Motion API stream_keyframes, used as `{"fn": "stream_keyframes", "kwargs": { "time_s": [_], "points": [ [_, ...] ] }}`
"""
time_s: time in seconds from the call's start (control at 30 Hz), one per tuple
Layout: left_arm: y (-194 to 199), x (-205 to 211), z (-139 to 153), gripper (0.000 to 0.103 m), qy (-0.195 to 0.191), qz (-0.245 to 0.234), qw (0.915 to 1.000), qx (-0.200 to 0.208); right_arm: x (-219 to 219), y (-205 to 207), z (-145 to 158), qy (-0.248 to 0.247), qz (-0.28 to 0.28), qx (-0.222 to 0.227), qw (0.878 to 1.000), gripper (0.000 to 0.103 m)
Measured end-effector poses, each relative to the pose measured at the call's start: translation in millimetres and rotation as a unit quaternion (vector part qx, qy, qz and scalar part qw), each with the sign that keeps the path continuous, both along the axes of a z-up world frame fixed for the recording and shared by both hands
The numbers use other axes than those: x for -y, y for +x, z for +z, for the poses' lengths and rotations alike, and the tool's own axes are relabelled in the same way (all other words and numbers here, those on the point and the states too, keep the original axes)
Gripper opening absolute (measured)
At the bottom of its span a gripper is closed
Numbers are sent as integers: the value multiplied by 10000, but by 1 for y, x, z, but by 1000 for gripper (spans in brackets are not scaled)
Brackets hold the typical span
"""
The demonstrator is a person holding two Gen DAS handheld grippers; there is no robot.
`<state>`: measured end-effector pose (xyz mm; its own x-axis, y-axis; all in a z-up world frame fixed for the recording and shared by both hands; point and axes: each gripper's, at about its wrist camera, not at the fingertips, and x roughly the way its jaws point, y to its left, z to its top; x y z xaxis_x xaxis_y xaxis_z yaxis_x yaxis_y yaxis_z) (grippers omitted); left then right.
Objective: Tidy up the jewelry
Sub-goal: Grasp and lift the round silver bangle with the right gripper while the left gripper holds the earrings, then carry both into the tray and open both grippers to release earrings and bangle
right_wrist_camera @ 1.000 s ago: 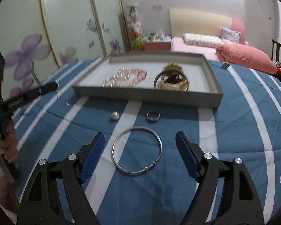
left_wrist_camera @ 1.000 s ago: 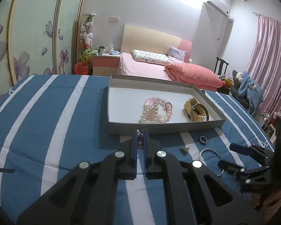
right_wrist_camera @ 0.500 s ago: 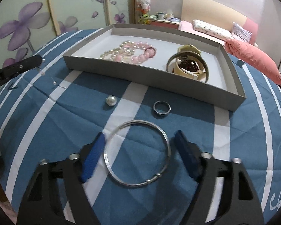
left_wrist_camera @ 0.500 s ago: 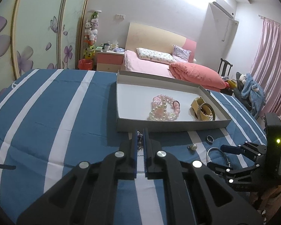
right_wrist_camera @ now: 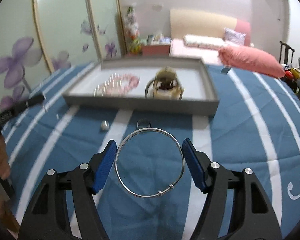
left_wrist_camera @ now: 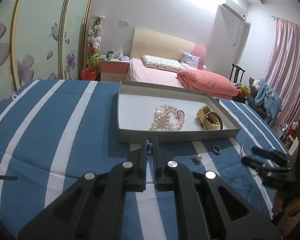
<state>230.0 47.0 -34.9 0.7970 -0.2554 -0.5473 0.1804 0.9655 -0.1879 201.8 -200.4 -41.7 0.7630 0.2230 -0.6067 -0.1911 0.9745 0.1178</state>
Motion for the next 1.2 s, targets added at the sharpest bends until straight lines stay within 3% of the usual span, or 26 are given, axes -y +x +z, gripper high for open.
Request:
{"fn": "stream_keyframes", "kwargs": {
  "time_s": [0.17,0.4,1.2],
  "points": [
    [-14,6,13,6,111,71,9994,320,6,-15,30,237,-321,991,9943,68],
    [-31,17,36,6,319,242,9954,872,3,-30,52,221,-550,1985,9783,68],
    [-24,49,58,6,826,584,9836,1491,-1,-28,65,102,-694,2872,9553,68]
  ]
}}
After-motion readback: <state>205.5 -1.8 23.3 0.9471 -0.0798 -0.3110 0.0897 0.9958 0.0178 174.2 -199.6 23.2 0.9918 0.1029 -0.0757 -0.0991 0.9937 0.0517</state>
